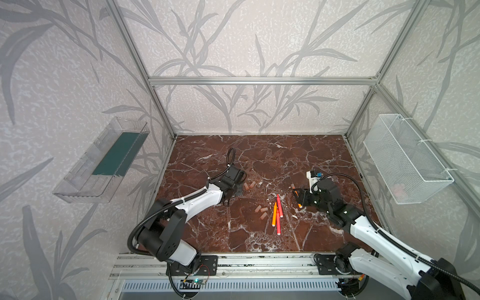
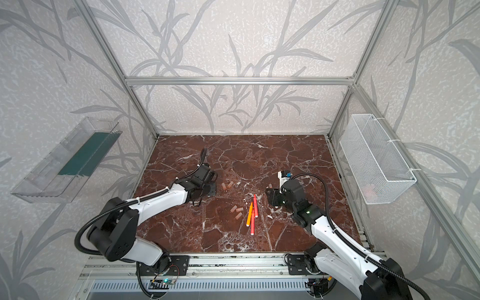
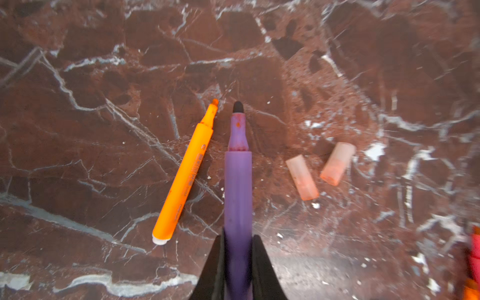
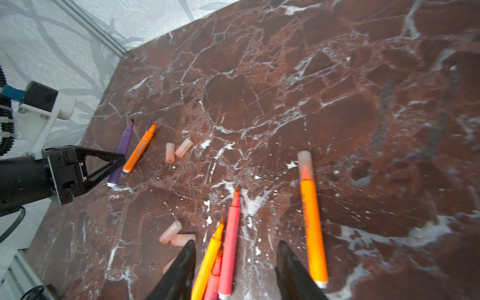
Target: Insert the pens into the pen caps
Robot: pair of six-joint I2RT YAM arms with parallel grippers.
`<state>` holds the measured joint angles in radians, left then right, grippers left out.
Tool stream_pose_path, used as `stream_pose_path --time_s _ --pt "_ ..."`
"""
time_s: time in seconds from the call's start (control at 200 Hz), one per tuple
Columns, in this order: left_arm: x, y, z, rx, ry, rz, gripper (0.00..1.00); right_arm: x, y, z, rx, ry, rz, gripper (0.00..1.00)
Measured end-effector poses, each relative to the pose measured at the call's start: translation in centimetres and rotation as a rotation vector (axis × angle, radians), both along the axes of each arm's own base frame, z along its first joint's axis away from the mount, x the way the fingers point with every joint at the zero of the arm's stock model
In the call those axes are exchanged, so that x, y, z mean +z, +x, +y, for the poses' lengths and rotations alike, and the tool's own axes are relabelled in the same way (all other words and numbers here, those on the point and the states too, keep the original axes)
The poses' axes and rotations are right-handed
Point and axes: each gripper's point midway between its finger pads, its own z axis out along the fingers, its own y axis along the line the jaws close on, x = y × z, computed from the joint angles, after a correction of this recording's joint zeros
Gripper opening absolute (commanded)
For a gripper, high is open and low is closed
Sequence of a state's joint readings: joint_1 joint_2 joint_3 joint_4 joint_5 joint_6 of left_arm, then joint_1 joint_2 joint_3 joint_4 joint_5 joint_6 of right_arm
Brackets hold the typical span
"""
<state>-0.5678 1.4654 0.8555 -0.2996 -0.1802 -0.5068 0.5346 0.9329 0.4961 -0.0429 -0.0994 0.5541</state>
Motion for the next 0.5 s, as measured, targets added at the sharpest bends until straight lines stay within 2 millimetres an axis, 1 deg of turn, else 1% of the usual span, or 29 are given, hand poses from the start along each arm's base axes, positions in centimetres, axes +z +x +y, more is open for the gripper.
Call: stream_pose_path --time_s 0.06,0.125,0.225,0.355,0.425,0.5 --pt "1.2 -0.7 -0.8 -0.031 -0.020 -0.031 0.12 0.5 -0.4 1.6 0.041 0.035 -0.017 0.50" --pt "2.4 -1.6 -1.8 -0.074 -0.038 -0.061 0.12 1.5 -0.8 3.4 0.089 0.076 -0.049 0.50" --pt "3.8 -3.1 -3.3 -0.139 -0.063 -0.095 0.12 2.8 -1.3 5.6 0.138 0.139 -0.084 0.51" --pt "5.1 -4.9 -5.2 -0.221 -0.113 -0.124 0.12 4.3 -1.4 7.5 0.160 0.223 -0.116 0.52" --pt "5.3 -5.8 -6.0 -0.258 -0.145 -0.131 0.12 4.9 -1.6 8.2 0.167 0.270 -0.130 0.52" --pt "5.3 -6.4 -6.4 -0.285 -0.173 -0.134 0.12 5.0 -1.7 9.0 0.171 0.309 -0.134 0.53"
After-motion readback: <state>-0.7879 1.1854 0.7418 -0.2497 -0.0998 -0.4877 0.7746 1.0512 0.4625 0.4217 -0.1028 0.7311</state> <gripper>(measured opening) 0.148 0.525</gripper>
